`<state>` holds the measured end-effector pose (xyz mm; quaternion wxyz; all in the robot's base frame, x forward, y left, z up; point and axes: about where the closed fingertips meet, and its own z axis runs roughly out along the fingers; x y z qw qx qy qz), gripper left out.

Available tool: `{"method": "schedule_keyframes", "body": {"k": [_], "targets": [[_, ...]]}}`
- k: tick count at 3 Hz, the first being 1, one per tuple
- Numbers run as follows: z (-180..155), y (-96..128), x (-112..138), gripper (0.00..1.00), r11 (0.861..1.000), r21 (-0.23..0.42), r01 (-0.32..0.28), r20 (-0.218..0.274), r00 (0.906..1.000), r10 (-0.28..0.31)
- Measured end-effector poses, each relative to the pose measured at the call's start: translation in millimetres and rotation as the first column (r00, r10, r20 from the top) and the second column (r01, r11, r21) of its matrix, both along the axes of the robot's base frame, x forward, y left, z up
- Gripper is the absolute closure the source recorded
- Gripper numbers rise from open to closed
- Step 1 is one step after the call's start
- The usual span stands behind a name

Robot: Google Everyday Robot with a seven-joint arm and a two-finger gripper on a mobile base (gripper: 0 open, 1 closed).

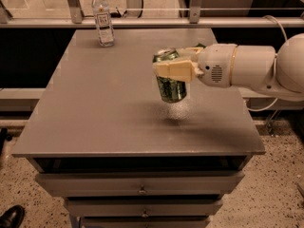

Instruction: Place green can upright

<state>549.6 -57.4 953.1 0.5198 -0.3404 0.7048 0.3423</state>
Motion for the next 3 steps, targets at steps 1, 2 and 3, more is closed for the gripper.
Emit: {"method": "schedule_keyframes", "body": {"k": [1,2,3], "targets": [[-16,-4,-4,1.00,1.000,-0.011,-0.029,0.071,0.9970,0.030],[-30,-10,-8,0.98,0.996,-0.001,-0.085,0.141,0.9864,0.085],[-40,-13,-11,0.77,0.991,0.026,-0.131,0.161,0.9789,0.126]]}}
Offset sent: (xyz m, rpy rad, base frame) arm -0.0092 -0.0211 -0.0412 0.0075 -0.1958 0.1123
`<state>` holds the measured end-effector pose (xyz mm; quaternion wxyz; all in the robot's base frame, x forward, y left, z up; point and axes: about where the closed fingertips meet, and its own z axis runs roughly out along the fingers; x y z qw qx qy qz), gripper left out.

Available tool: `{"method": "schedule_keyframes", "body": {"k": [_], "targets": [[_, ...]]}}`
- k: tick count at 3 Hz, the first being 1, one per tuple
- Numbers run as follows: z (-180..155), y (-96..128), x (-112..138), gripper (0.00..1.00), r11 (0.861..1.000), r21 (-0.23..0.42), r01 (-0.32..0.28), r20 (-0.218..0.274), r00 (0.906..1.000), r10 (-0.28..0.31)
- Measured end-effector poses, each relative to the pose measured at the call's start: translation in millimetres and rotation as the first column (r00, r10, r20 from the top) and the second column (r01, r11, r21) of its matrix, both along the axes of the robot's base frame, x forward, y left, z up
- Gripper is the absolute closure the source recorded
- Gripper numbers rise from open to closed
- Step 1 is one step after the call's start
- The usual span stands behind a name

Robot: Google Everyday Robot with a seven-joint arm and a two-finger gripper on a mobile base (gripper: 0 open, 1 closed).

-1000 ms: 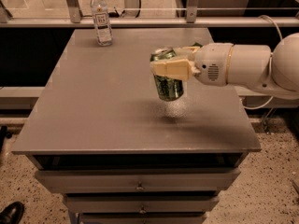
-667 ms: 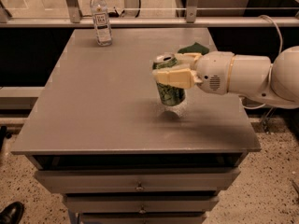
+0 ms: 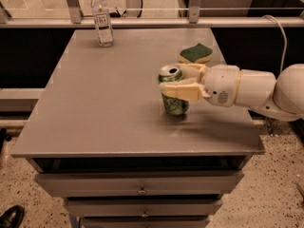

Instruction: Place green can upright

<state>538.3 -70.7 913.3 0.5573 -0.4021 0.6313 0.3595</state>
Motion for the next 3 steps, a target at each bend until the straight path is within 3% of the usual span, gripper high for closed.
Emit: {"method": "schedule_keyframes", "body": {"k": [1,3], "targets": [[-7,-14,-8,0.46,0.998,0.063,-0.013,0.017,0.9998,0.012],[-15,-27,-24,0.01,0.993,0.121,-0.001,0.026,0.9997,-0.002]]}}
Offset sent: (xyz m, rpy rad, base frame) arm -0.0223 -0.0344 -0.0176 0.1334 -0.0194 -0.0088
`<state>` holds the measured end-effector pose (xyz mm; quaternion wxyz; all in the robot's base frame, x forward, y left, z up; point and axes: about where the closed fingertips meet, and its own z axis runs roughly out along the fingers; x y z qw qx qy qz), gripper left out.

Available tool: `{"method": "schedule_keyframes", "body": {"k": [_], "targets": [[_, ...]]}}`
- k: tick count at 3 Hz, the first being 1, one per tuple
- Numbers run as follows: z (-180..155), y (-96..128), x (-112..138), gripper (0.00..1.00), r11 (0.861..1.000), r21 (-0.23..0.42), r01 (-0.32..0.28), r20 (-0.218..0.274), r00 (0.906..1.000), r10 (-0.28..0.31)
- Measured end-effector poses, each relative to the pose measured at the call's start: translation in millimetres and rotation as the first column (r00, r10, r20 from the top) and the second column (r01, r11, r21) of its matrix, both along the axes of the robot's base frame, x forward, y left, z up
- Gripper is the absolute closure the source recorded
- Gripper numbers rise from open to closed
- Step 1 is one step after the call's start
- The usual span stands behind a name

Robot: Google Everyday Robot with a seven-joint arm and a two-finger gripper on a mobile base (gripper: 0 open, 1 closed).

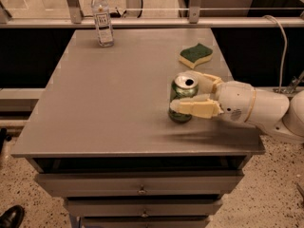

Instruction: Place green can upright

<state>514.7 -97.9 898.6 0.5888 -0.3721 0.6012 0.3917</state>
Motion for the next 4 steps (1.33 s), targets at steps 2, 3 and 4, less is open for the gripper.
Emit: {"method": "schedule_keyframes", "body": {"k": [2,3,4], "targets": [[25,-56,-18,0.00,0.995,-0.080,0.051,0.007,0.9987,-0.050],[56,-97,-29,0.00,0.984,-0.155,0.083,0.032,0.9964,-0.079],[64,-104,-31,0.00,0.983,-0.161,0.085,0.044,0.9959,-0.079]]}}
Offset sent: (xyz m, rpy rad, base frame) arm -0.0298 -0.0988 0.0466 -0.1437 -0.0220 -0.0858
